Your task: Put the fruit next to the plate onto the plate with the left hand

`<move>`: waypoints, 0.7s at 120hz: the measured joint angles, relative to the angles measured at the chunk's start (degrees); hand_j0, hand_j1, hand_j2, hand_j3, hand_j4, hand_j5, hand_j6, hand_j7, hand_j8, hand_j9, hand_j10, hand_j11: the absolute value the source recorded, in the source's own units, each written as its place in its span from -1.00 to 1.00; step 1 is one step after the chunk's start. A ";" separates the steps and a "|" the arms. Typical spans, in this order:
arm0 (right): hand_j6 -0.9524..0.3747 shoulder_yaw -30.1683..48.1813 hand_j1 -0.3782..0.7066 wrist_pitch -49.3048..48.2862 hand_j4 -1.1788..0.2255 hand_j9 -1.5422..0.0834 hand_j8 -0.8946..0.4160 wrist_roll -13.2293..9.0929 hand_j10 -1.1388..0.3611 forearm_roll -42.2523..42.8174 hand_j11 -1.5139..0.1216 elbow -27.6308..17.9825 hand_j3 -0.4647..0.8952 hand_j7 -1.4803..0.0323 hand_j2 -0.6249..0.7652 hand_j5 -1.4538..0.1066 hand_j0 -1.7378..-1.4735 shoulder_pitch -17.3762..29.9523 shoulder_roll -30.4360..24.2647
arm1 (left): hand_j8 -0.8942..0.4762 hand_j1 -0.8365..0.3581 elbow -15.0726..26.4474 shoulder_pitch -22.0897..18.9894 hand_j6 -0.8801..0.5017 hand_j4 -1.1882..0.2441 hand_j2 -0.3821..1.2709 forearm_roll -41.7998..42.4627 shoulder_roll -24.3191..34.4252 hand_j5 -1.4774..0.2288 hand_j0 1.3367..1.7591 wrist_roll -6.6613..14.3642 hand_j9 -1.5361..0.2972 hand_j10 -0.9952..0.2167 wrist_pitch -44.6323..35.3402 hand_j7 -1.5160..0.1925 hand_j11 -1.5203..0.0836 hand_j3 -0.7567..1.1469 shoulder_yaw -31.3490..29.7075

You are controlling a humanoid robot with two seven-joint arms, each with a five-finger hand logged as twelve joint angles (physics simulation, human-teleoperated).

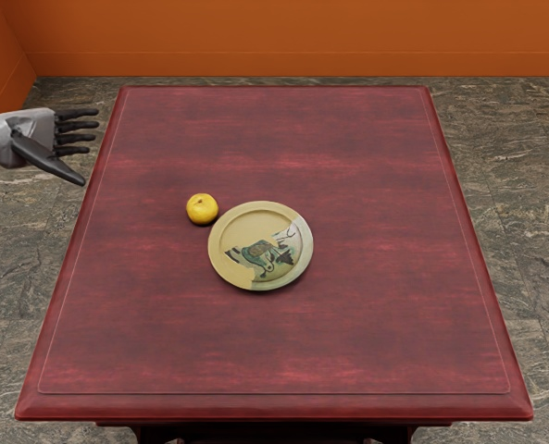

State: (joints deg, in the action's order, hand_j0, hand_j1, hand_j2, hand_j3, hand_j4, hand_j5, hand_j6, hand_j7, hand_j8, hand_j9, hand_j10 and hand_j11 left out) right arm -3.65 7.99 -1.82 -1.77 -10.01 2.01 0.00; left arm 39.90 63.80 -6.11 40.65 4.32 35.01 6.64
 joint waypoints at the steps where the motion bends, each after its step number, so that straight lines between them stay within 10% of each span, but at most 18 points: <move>1: 0.39 -0.01 -0.88 0.01 0.64 0.85 0.32 -0.01 0.48 0.00 0.80 0.00 -0.32 0.91 -0.11 0.81 -0.40 0.01 0.00 | 0.30 0.98 0.01 0.00 0.27 0.66 -0.54 0.00 0.02 0.73 0.52 0.00 0.68 0.64 0.00 0.77 0.90 -0.20 0.00; 58: 0.39 -0.04 -0.88 0.01 0.64 0.85 0.32 -0.02 0.48 -0.07 0.80 0.16 -0.32 0.91 -0.11 0.81 -0.40 0.10 0.00 | 0.30 0.98 1.22 8.80 0.27 0.66 -0.54 -18.64 0.04 0.73 0.52 0.31 0.68 0.64 0.00 0.77 0.90 -0.20 0.02; 84: 0.39 -0.04 -0.88 0.01 0.64 0.85 0.32 -0.02 0.48 -0.07 0.80 0.17 -0.32 0.91 -0.11 0.81 -0.40 0.10 0.00 | 0.30 0.98 10.00 12.85 0.27 0.66 -0.54 -31.20 0.00 0.73 0.52 1.16 0.68 0.64 0.00 0.77 0.90 -0.21 -2.74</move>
State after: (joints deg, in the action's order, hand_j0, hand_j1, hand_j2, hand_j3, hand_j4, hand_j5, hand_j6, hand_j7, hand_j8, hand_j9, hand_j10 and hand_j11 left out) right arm -3.69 8.00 -1.85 -1.84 -9.85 2.11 0.00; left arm 49.90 76.65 -37.31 40.65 5.48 35.01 3.90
